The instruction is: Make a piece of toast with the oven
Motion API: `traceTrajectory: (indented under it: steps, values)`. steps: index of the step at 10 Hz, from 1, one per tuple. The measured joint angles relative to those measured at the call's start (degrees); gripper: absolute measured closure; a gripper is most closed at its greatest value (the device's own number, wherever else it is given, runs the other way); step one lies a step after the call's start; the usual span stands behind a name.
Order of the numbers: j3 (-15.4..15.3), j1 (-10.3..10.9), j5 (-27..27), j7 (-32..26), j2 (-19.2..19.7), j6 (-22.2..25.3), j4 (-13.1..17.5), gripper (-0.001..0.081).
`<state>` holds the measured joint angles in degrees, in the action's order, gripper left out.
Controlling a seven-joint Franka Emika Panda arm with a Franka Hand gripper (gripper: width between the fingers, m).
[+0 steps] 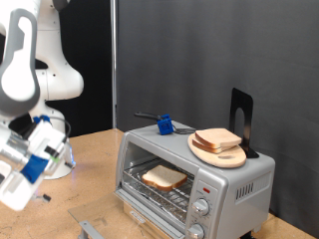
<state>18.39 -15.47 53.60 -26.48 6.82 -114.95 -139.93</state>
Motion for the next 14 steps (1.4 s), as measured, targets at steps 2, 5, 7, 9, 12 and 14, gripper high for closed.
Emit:
traceTrajectory:
  steps: [2, 5, 7, 9, 12, 14]
  values:
    - [-1.35, 0.00, 3.85, -4.33, 4.56, -3.67, 0.10, -0.0002]
    - [-3.62, 0.00, 7.86, -9.22, 9.89, -5.37, 0.57, -0.0002]
    - [-5.24, 0.02, 9.19, -10.96, 11.52, -5.30, 0.44, -0.0002]
    - [-6.81, 0.07, 10.09, -11.36, 11.70, -5.30, -0.17, -0.0002]
    - [-8.45, 0.20, 10.84, -11.55, 11.70, -5.32, -0.95, -0.0002]
    - [-8.96, 0.21, 10.84, -11.32, 11.36, -3.50, -1.27, -0.0002]
